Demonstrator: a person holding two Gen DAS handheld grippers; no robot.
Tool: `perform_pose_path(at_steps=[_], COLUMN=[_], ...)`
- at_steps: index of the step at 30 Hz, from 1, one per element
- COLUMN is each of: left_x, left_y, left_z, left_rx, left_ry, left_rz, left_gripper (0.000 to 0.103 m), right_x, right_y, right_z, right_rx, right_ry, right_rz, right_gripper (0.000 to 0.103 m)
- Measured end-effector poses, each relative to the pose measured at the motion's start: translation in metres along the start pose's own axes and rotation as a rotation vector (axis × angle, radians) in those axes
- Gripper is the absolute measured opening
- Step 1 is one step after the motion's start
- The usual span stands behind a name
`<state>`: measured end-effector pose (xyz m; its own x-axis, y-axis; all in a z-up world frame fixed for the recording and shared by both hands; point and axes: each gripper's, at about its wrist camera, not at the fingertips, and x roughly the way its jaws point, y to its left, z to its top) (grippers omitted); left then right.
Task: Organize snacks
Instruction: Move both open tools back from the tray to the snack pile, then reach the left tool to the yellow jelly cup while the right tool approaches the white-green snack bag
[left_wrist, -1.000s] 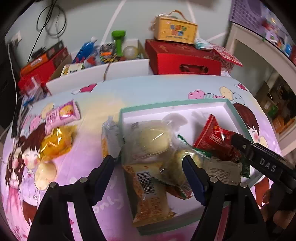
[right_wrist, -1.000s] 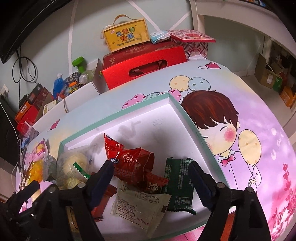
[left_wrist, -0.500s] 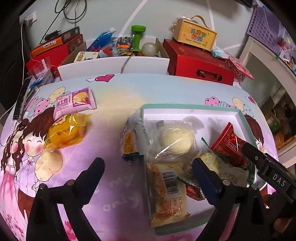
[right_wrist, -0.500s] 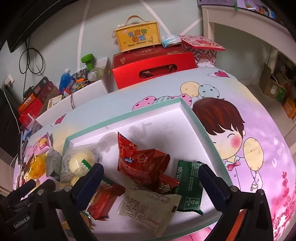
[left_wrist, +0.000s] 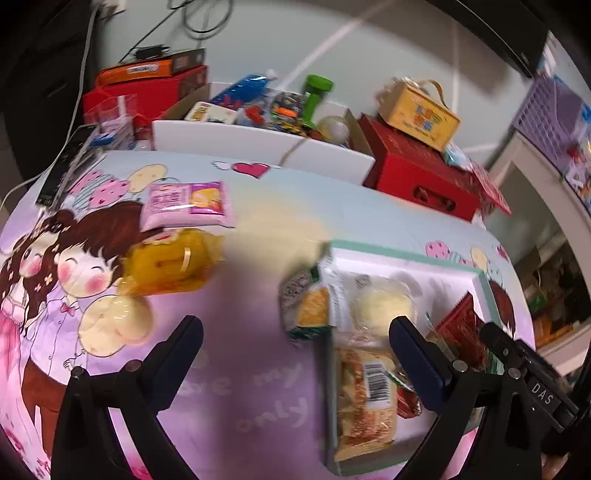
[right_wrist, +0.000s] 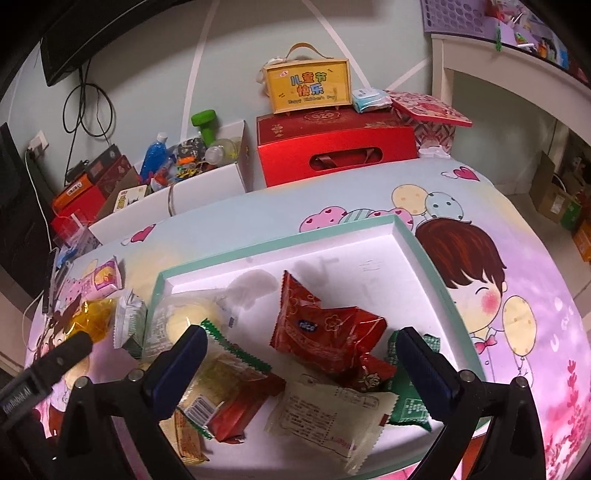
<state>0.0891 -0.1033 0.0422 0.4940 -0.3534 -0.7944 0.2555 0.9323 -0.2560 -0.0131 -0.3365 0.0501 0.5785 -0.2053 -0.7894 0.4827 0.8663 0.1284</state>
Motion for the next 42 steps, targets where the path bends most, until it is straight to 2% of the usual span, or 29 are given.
perform_pose_path(at_steps=[8, 12, 22, 25, 27, 33, 36, 40, 42], left_x=[-0.018, -0.028, -0.032, -0.03, -0.025, -0.007, 0.0, 0.012, 0.017], left_y=[0.046, 0.075, 0.127, 0.132, 0.134, 0.13, 0.129, 0.127, 0.125], left_z=[0.006, 0.008, 0.004, 0.004, 0.004, 0.004, 0.004, 0.003, 0.002], left_rx=[-0.075, -0.118, -0.192, -0.189, -0.193, -0.177, -0.172, -0.159, -0.148], left_ry=[-0.059, -0.078, -0.031, -0.022, -0.012, 0.028, 0.033, 0.057, 0.066], left_rz=[0.032, 0.079, 0.191, 0.205, 0.187, 0.163, 0.157, 0.153, 0.157], left_gripper=[0.101, 0.101, 0.101, 0.101, 0.101, 0.101, 0.1, 0.1, 0.1], right_x=[-0.002, 0.0, 0.001, 0.007, 0.01, 0.027, 0.034, 0.044, 0.048], right_y=[0.024, 0.042, 0.107, 0.125, 0.132, 0.15, 0.154, 0.157, 0.156], right_z=[-0.001, -0.004, -0.013, -0.016, -0.018, -0.02, -0.021, -0.021, -0.022], right_rx=[0.002, -0.035, -0.178, -0.204, -0.213, -0.251, -0.259, -0.263, -0.261], right_ry=[-0.011, -0.008, -0.013, -0.001, 0.005, 0.02, 0.029, 0.045, 0.051], right_rz=[0.052, 0.077, 0.185, 0.228, 0.245, 0.252, 0.261, 0.262, 0.266], right_gripper=[0.103, 0.103, 0.103, 0.103, 0.103, 0.102, 0.093, 0.088, 0.081])
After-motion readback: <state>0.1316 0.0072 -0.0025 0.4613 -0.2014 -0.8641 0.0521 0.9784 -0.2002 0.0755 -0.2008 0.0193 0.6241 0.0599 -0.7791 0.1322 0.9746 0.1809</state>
